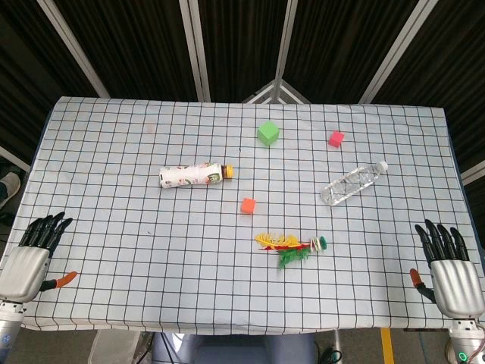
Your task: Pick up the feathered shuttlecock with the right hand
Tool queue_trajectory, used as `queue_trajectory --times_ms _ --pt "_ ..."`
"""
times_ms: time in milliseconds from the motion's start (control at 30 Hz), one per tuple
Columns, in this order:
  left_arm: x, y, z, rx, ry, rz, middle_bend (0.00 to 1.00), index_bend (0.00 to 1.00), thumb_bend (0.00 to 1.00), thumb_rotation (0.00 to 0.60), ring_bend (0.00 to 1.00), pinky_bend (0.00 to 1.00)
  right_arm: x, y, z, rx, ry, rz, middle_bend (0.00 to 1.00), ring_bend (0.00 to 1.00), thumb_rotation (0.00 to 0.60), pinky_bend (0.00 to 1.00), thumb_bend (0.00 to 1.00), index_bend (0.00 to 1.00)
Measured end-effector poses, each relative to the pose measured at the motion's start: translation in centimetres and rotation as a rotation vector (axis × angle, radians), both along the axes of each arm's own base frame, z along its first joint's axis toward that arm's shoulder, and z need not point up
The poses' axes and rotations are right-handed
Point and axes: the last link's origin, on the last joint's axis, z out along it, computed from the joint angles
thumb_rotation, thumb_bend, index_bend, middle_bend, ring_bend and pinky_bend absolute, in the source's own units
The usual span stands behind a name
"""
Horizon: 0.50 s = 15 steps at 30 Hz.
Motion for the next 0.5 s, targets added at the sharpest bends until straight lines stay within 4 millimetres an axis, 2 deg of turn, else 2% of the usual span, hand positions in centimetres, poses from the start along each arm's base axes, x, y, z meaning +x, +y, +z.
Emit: queue_trajectory --times_ms 367,400,500 --pt "0.1 0.0 0.0 -0.001 -0.002 -0.002 0.0 0.0 0.0 0.6 0.0 0.0 0.9 -0.5 -1.0 0.036 -0.05 0.015 0.0 0.0 0.6 0.0 0.39 0.0" --pt "0.1 0.0 0.0 -0.001 -0.004 -0.001 0.0 0.0 0.0 0.6 0.0 0.0 1.3 -0.6 -1.2 0.043 -0.073 0.021 0.0 0.0 0.6 0.0 0.39 0.02" --pt "0.1 0.0 0.1 0.002 -0.01 -0.002 0.0 0.0 0.0 0.6 0.0 0.0 2.5 -1.2 -1.9 0.065 -0.137 0.045 0.0 0.0 0.6 0.0 0.39 0.19"
